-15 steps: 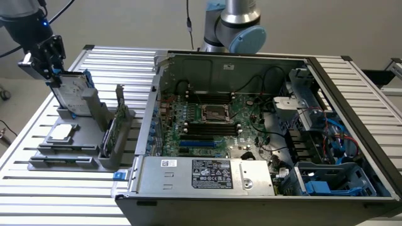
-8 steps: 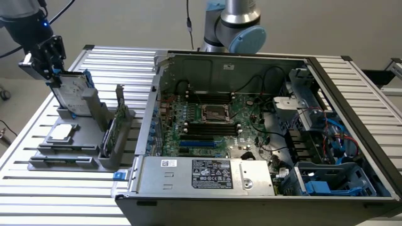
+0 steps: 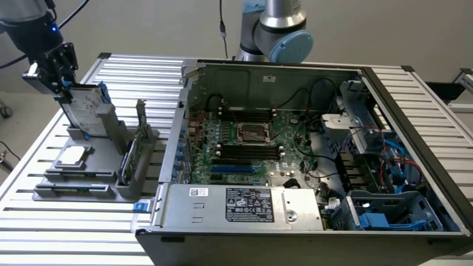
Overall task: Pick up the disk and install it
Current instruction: 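Pick up the disk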
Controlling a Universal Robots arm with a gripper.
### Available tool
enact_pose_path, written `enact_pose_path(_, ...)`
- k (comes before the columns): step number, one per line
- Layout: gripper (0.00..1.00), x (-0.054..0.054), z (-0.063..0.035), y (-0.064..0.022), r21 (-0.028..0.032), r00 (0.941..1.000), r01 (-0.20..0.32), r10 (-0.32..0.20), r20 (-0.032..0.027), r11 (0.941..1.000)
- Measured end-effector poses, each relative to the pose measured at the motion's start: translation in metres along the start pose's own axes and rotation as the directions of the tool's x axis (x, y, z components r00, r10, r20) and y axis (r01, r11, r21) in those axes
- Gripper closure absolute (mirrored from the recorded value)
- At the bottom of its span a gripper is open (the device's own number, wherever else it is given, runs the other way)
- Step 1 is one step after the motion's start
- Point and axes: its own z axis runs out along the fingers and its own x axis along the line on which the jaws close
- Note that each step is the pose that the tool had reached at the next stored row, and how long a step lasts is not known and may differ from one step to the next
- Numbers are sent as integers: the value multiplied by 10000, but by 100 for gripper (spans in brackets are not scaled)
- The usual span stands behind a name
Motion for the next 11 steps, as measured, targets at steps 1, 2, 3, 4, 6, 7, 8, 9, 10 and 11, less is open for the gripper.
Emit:
enact_pose_path(1, 52, -1, 1, 0, 1, 10000, -7, 7, 0, 10000)
enact_pose_path(2, 52, -1, 2, 1, 0, 10000, -15, 15, 0, 10000)
enact_pose_path(3, 52, -2, 3, 1, 1, 10000, -27, 27, 0, 10000)
enact_pose_path(4, 52, -3, 3, 2, 1, 10000, -43, 43, 1, 10000)
enact_pose_path(6, 52, -7, 4, 5, 1, 10000, -92, 92, 0, 10000)
enact_pose_path(7, 52, -8, 4, 6, 0, 9999, -123, 123, 0, 9999)
enact_pose_path(8, 52, -10, 5, 7, 0, 9999, -155, 155, 1, 9999)
enact_pose_path(9, 52, -12, 6, 8, 1, 9998, -190, 190, 1, 9998)
enact_pose_path(10, 52, -15, 6, 9, 1, 9997, -229, 229, 1, 9997)
enact_pose_path(11, 52, -17, 6, 10, 1, 9996, -269, 269, 1, 9996)
